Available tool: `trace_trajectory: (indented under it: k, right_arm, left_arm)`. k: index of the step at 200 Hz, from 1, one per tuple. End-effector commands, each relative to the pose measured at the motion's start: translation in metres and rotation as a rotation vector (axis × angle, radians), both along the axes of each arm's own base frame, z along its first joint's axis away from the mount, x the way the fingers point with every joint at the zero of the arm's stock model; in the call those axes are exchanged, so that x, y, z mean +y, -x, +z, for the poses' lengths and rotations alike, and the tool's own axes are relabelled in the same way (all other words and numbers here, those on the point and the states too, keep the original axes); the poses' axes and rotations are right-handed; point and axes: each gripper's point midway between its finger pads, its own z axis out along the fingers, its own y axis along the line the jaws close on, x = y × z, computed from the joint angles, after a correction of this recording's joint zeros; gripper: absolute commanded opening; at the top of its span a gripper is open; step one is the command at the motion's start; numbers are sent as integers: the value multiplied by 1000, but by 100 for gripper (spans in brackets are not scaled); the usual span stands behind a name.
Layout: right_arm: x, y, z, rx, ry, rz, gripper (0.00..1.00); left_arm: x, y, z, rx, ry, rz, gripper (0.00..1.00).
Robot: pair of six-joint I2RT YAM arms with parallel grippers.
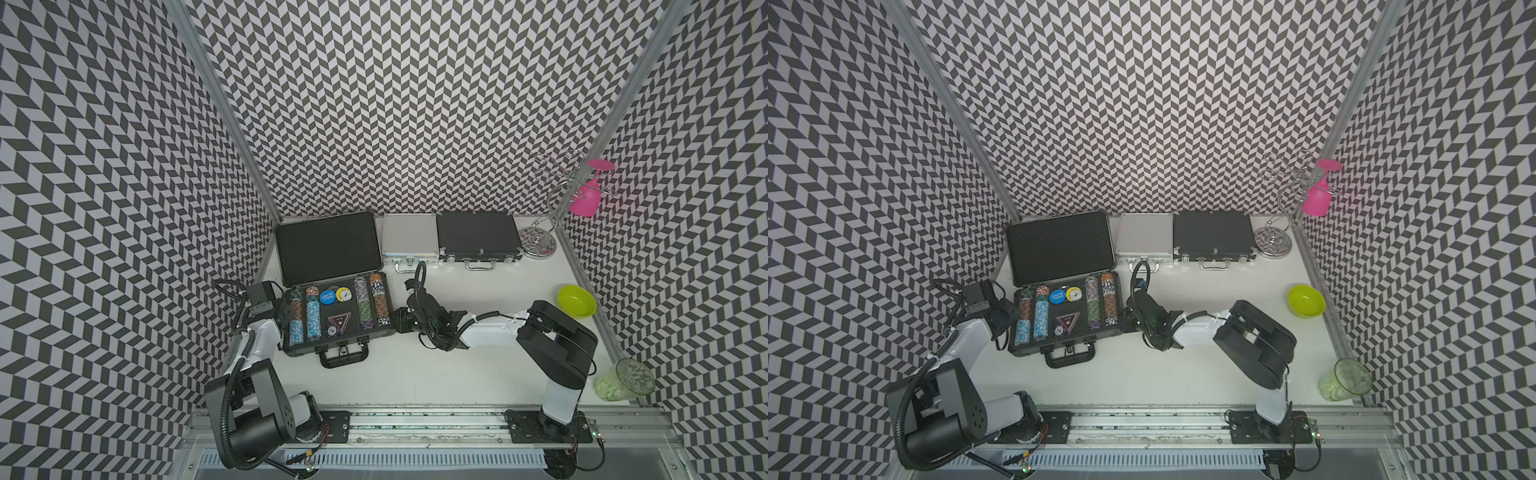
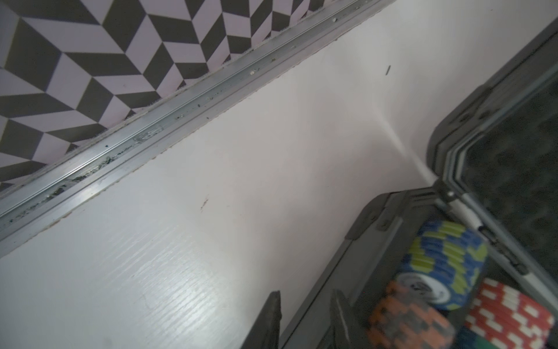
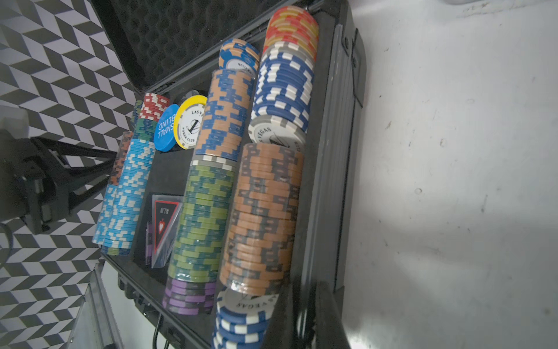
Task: Close the poker set cases
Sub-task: Move the poker set case to the center of the board.
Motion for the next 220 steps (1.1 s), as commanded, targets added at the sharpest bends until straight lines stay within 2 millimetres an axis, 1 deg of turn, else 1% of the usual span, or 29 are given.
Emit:
trace_trajectory:
  k: [1, 20, 34, 76, 100, 118, 136, 149, 158, 182, 193, 220]
  right_arm:
    - [-49, 114, -87, 366, 276, 228, 1]
    - [-60, 116, -91, 377, 289, 205, 1]
    - [-67, 116, -91, 380, 293, 187, 1]
    - [-79, 110, -87, 364, 319, 130, 1]
    - [-96, 108, -91, 378, 327, 64, 0]
    - [-104, 105, -89, 378, 319, 25, 0]
    - [-113, 101, -87, 375, 318, -9, 0]
    - [-117, 97, -85, 372, 310, -30, 0]
    - [-118, 95, -84, 366, 306, -41, 0]
    - [-124, 89, -82, 357, 308, -72, 0]
    - [-128, 85, -82, 355, 301, -96, 0]
    - [-136, 76, -76, 348, 248, -167, 0]
  left_arm:
    - [-59, 20, -38, 113, 187, -131, 31]
    - [-65, 21, -43, 127, 199, -140, 31]
    - [-67, 20, -41, 118, 197, -144, 31]
    - [-52, 7, -9, 71, 110, -144, 33]
    - [-47, 2, 4, 59, 83, -143, 37]
    - [-37, 1, 16, 48, 45, -120, 42]
    - [-21, 4, 25, 40, 5, -81, 46]
    - [-13, 8, 24, 55, 0, -57, 48]
    - [-13, 10, 18, 62, 19, -56, 49]
    - [-23, 13, 4, 58, 69, -92, 52]
    - [-31, 13, -3, 53, 101, -124, 54]
    - [-50, 4, -15, 67, 186, -211, 53]
